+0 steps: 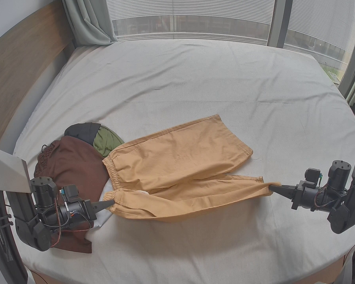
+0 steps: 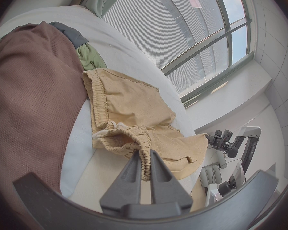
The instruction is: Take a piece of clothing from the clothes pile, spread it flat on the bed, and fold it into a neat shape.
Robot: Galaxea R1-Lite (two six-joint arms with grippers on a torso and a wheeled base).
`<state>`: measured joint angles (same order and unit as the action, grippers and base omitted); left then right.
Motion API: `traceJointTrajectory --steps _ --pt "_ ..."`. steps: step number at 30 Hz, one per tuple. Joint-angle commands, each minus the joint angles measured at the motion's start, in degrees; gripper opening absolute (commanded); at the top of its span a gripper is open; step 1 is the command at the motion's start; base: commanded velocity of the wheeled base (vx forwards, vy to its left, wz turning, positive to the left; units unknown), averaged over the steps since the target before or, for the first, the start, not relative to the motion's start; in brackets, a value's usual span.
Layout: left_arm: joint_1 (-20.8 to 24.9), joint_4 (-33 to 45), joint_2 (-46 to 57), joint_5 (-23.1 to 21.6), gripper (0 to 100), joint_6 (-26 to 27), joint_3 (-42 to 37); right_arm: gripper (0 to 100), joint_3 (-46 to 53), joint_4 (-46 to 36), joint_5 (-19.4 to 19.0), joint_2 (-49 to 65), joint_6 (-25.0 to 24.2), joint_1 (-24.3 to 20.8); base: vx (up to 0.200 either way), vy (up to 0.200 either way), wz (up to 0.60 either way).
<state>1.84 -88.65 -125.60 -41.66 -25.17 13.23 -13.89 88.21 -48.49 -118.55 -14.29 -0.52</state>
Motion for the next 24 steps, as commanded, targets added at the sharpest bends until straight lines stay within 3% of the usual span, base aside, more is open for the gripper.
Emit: traceJointTrajectory --steps 1,9,24 --pt "0.36 -0.03 0.36 0.70 0 -0.23 0.57 0 -0.70 0.03 -0.02 0.87 -0.21 0.00 0.000 0.000 0.00" --pt "1.76 -0.03 0.53 5.00 0 -2.07 1.45 0 -3.61 0.03 0.68 0.78 -0.92 -1.15 0.000 0.000 0.00" --pt "3.17 -0.03 5.28 8.08 0 -7.61 2.59 0 -11.60 -0.06 0.68 0.87 -3.55 -3.17 0.000 0.000 0.00"
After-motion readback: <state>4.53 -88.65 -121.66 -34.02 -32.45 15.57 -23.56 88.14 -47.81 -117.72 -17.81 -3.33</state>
